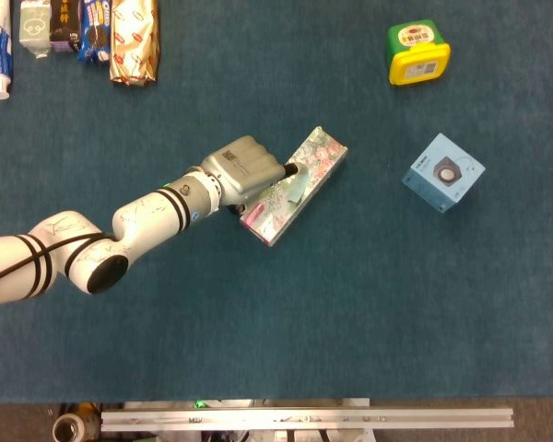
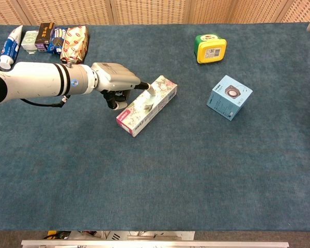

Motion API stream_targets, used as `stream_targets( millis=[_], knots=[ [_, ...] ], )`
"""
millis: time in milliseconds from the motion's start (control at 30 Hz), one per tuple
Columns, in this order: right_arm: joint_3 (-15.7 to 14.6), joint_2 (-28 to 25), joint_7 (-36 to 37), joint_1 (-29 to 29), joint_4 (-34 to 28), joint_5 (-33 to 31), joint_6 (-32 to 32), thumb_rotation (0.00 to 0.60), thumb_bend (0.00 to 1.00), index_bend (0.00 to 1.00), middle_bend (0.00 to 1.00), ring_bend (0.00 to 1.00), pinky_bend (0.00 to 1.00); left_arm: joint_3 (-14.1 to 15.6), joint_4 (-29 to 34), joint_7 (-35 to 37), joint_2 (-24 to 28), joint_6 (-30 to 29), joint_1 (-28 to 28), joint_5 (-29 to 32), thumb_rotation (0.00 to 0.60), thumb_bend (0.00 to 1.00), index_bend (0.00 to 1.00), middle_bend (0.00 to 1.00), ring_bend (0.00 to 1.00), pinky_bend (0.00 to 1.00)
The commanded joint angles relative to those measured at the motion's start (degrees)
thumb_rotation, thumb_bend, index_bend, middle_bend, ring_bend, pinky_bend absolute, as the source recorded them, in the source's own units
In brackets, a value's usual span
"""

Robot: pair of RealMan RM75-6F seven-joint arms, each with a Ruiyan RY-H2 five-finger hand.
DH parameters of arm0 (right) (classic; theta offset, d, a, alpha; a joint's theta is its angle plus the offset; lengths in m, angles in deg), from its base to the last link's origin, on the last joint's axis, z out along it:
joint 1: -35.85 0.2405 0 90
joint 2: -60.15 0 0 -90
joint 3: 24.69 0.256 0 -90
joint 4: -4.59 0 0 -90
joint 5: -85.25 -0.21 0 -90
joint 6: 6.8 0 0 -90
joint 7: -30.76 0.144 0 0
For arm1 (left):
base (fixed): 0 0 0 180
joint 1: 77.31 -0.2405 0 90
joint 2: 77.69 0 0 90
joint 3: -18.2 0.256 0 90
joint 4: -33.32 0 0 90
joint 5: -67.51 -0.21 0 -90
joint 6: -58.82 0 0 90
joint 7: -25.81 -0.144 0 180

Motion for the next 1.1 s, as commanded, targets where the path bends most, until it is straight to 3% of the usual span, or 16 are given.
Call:
stream_targets(
  millis=[33, 1100],
  knots=[
    [0.0, -0.1, 0.2, -0.1, 0.0, 0.0, 0.1, 0.6, 0.7, 0.42, 0.92, 1.0, 1.0, 0.1, 0.1, 0.0, -0.1, 0.1, 0.2, 0.0, 0.6, 0.8, 0.09, 0.98, 1.0, 0.94],
    [0.0, 0.0, 0.7, -0.8, 0.5, 0.1, 0.1, 0.6, 0.7, 0.42, 0.92, 1.0, 1.0, 1.5, 1.3, -1.7, -0.6, -1.1, 1.3, 1.3, 0.6, 0.8, 0.09, 0.97, 1.0, 0.94]
  ],
)
